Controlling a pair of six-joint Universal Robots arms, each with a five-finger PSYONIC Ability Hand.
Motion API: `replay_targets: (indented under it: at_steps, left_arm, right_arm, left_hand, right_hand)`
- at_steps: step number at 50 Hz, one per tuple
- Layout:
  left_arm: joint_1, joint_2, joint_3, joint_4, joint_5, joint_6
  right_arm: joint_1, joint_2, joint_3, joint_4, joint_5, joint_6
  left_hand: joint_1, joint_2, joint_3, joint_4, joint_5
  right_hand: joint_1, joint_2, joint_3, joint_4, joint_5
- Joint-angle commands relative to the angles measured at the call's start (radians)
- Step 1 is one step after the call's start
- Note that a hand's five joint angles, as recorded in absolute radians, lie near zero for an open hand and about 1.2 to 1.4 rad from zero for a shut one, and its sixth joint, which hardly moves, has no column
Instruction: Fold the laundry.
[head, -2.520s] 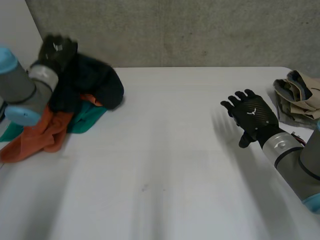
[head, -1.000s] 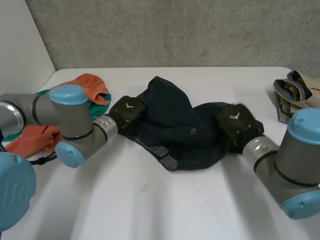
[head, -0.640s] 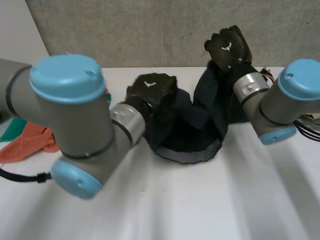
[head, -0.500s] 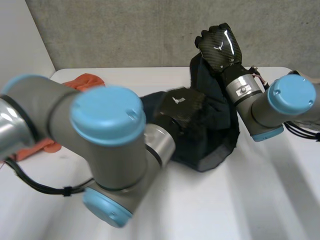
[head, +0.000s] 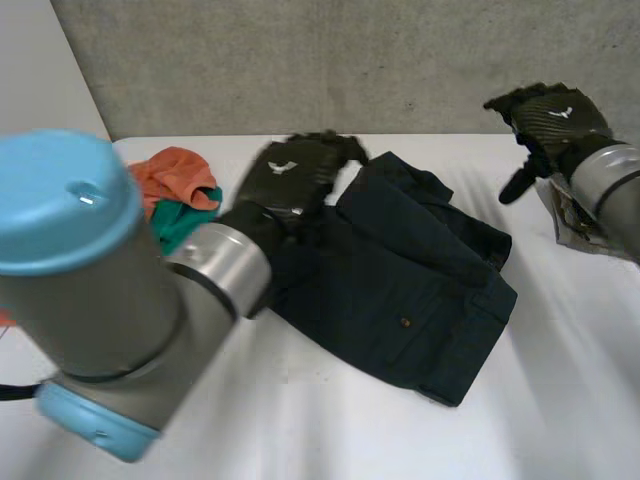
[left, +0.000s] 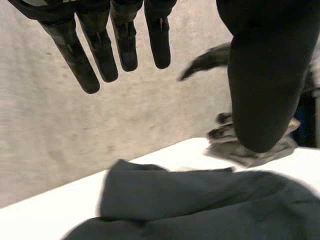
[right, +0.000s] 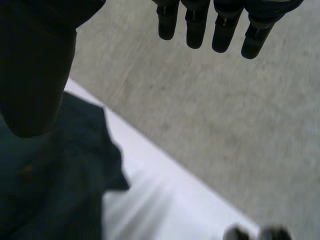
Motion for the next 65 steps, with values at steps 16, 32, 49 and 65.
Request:
replay_targets:
  at_steps: [16,32,49,65]
  left_arm:
    - [0.369,-0.49,0.167,0.001,0.371,0.58]
    - [0.369,-0.58,0.276,0.008,0.368,0.581]
    - [0.36,-0.516,0.226,-0.002,0.364,0.569]
    - [0.374,-0.484,0.166,-0.012,0.362,0.581]
  right_arm:
    - [0.301,-0.327,0.693,0.056,0.123,0.095]
    - [0.418,-0.026,0.704,-0.332,0.342,-0.029]
    - [0.402,-0.095,0.69,-0.455,0.353,-0.107]
    - [0.376,-0.098,0.645,-0.429,0.354,-0.107]
  left_hand:
    - [0.078,0.084,0.082,0.093,0.099]
    - [0.71,0.715,0.714,0.724,0.731]
    - [0.685,0.691,0.689,0.7,0.707]
    - [0.24,0.245,0.244,0.255,0.261]
  right_hand:
    - [0.069,0.079,0.079,0.078,0.068]
    - [0.385,0.396,0.396,0.394,0.384]
    - [1.174,1.185,1.185,1.183,1.174]
    - [1.174,1.185,1.185,1.183,1.174]
